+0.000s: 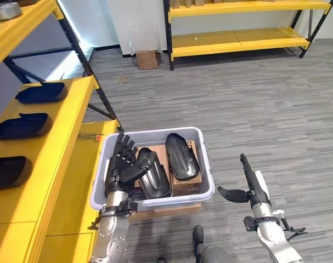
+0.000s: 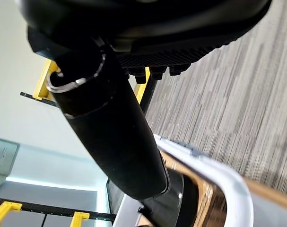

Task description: Move parts from the plastic box to the shelf.

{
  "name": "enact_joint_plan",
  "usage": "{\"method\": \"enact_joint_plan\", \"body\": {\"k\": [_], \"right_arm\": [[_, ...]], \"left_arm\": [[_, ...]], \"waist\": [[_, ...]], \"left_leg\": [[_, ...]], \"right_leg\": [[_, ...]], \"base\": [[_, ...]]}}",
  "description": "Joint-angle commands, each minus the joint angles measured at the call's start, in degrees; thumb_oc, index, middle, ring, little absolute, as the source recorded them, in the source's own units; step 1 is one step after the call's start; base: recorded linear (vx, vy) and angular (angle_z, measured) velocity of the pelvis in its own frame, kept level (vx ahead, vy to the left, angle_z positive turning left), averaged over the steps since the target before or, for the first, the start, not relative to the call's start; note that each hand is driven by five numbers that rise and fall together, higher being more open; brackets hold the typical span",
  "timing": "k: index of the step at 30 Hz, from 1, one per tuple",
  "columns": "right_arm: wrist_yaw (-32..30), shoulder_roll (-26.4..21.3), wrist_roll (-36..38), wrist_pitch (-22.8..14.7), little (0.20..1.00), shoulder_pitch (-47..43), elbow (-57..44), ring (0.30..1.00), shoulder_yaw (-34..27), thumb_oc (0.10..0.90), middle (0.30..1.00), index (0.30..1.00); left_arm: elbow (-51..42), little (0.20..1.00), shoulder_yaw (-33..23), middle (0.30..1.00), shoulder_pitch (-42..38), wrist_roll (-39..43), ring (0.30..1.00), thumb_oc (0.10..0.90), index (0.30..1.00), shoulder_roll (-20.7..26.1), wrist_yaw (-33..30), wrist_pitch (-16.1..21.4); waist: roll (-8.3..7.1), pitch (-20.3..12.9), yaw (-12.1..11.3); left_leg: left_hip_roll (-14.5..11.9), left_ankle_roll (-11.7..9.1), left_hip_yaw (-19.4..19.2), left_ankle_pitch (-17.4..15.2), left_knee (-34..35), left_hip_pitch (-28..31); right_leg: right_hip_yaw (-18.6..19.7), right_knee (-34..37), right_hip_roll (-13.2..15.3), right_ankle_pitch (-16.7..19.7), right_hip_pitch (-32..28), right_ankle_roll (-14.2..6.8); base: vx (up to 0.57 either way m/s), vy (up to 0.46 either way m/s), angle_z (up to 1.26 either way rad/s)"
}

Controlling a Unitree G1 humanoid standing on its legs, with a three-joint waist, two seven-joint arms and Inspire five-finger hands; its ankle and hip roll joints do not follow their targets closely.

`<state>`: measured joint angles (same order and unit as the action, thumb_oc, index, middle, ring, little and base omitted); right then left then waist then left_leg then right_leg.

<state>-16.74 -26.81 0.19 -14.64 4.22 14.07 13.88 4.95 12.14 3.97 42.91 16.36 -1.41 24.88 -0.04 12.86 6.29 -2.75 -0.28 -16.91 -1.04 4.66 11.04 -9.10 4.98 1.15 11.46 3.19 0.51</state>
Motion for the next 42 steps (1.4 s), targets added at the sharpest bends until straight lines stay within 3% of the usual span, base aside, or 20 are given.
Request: {"method": "enact_joint_plan", "body": {"k": [1, 5, 12, 17, 23, 26, 27, 30, 34, 42], "right_arm": [[-1.3, -1.5, -5.1, -7.6, 1.0, -7.3, -4.2, 1.0, 0.0, 0.9, 1.0, 1.0], [-2.7, -4.2, -7.6, -8.7, 1.0, -11.6, -4.7, 1.0, 0.5, 0.9, 1.0, 1.0], [-2.4, -7.5, -10.9, -7.3, 1.0, -20.0, -7.4, 1.0, 1.7, 0.9, 1.0, 1.0], [2.6, -8.3, -10.9, -7.7, 1.0, -21.7, -11.9, 1.0, 2.5, 0.9, 1.0, 1.0], [3.6, -8.4, -18.0, -9.6, 1.0, -24.5, -12.4, 1.0, 6.6, 0.9, 1.0, 1.0], [5.3, -9.0, -21.9, -7.0, 1.0, -26.9, -11.6, 1.0, 9.2, 0.9, 1.0, 1.0], [5.5, -9.1, -21.2, -5.0, 1.0, -28.3, -9.9, 1.0, 11.1, 0.9, 1.0, 1.0], [5.4, -8.2, -20.3, -4.4, 1.0, -29.5, -4.5, 1.0, 14.1, 0.9, 1.0, 1.0], [5.4, -6.8, -21.9, -3.8, 1.0, -31.5, 0.8, 1.0, 16.9, 0.9, 1.0, 1.0], [-0.3, -5.1, -24.7, -0.7, 1.0, -42.3, 11.1, 1.0, 23.1, 0.9, 1.0, 1.0]], "left_arm": [[-5.0, 1.0, -1.3, 1.0, -4.9, 2.9, 1.0, 0.9, 1.0, 0.9, 4.1, 2.1], [-4.5, 1.0, 0.8, 1.0, -4.8, 2.3, 1.0, 0.9, 1.0, 0.9, 4.8, 1.4], [-4.7, 1.0, 2.5, 1.0, -6.0, 2.9, 1.0, 0.9, 1.0, 1.4, 3.9, 1.1], [-6.5, 1.0, 2.9, 1.0, -5.0, 5.4, 1.0, 0.9, 1.0, 1.6, 4.8, 0.9], [-7.8, 1.0, 2.5, 1.0, -5.7, 4.1, 1.0, 0.9, 1.0, 2.8, 2.7, -0.2], [-7.8, 1.0, 2.6, 1.0, -6.0, 3.1, 1.0, 0.9, 1.0, 3.4, 1.9, 0.8], [-8.7, 1.0, 2.5, 1.0, -6.2, 2.4, 1.0, 0.9, 1.0, 4.1, 3.2, 1.3], [-11.2, 1.0, 2.4, 1.0, -5.7, 2.9, 1.0, 0.9, 1.0, 5.2, 5.5, 0.7], [-12.3, 1.0, 2.4, 1.0, -6.6, 3.5, 1.0, 0.9, 1.0, 6.0, 3.1, -0.1], [-10.5, 1.0, 3.5, 1.0, -11.9, 3.9, 1.0, 0.9, 1.0, 7.5, 3.0, 0.6]], "waist": [[-0.35, -1.3, -0.2], [-0.22, -1.3, -1.1], [0.26, -0.6, -1.9], [0.52, -0.4, -2.3], [-0.42, 0.6, -3.8], [-1.07, 1.2, -4.8], [-1.33, 1.5, -5.6], [-1.6, 2.2, -6.9], [-1.79, 3.2, -8.1], [-1.83, 8.8, -10.3]], "left_leg": [[-2.8, -2.0, 1.3, -0.2, 0.1, -2.0], [-2.9, -2.2, 1.9, -0.1, 0.0, -2.2], [-2.8, -2.2, 2.2, -0.1, -1.3, -3.3], [-2.5, -2.2, 2.4, 0.0, -0.7, -3.3], [-2.4, -1.8, 3.4, -0.2, -2.4, -4.6], [-2.3, -1.7, 4.1, -0.5, -3.3, -5.0], [-2.4, -1.7, 4.5, -0.3, -3.2, -5.1], [-2.6, -1.7, 5.5, 0.3, -2.9, -5.4], [-2.4, -1.6, 6.3, 0.3, -3.6, -6.1], [-1.9, -1.4, 8.5, 0.6, -6.3, -11.5]], "right_leg": [[0.3, 0.0, 2.9, -7.5, -4.6, -5.0], [0.2, 0.0, 2.6, -8.0, -5.1, -4.7], [0.9, 0.0, 3.0, -7.7, -4.4, -4.6], [1.1, 0.0, 3.2, -7.6, -3.8, -4.7], [0.4, 0.0, 3.6, -7.2, -3.8, -4.9], [-0.1, 0.0, 3.6, -7.1, -4.2, -5.0], [-0.4, 0.0, 3.6, -7.2, -4.4, -4.9], [-1.1, 0.0, 3.3, -7.4, -5.0, -4.7], [-1.7, 0.0, 3.3, -7.5, -5.2, -4.5], [-1.9, -0.9, 2.8, -7.5, -2.7, -3.9]], "base": [[0.04, -0.048, -0.14], [0.11, -0.035, 0.04], [0.06, 0.015, 0.03], [0.04, 0.024, 0.08], [0.01, -0.024, 0.03], [0.02, -0.058, 0.14], [0.0, -0.051, 0.12], [0.01, -0.06, 0.07], [-0.02, -0.033, 0.16], [-0.15, -0.059, 0.13]]}}
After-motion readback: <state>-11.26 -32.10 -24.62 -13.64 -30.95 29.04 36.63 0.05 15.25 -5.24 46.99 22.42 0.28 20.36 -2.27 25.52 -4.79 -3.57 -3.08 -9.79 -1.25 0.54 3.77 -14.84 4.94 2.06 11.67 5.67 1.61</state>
